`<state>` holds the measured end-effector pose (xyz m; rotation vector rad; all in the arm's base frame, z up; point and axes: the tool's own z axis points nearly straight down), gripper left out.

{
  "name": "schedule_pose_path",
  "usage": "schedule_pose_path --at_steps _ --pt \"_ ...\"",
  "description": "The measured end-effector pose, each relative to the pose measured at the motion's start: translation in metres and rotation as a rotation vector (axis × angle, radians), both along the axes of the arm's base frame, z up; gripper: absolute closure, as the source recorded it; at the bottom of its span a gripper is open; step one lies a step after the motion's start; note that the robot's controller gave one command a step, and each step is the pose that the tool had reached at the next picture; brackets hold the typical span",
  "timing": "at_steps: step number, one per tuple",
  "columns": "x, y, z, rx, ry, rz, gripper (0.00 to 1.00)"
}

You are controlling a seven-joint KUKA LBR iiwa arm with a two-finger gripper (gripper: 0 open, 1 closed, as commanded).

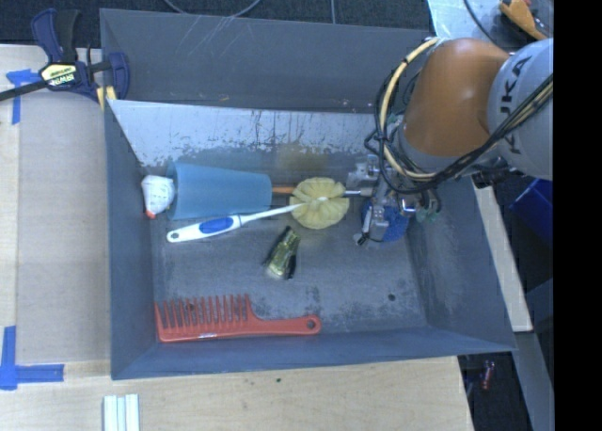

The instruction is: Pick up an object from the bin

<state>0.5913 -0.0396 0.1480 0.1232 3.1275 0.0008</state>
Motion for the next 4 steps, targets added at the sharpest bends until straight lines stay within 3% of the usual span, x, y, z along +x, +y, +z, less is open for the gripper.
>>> schedule_pose_path --at_steps 1,2,3,4 --pt "-0.005 0.011 -0.011 0.001 0.009 -0.257 0.00" --pt "0.031 0.014 -0.025 -0.002 -0.007 0.049 0.00" --pt "0.006 0.027 -0.013 0.001 0.003 -0.196 0.00" --pt "0.027 0.020 -0.028 -0.002 -0.008 -0.021 0.00"
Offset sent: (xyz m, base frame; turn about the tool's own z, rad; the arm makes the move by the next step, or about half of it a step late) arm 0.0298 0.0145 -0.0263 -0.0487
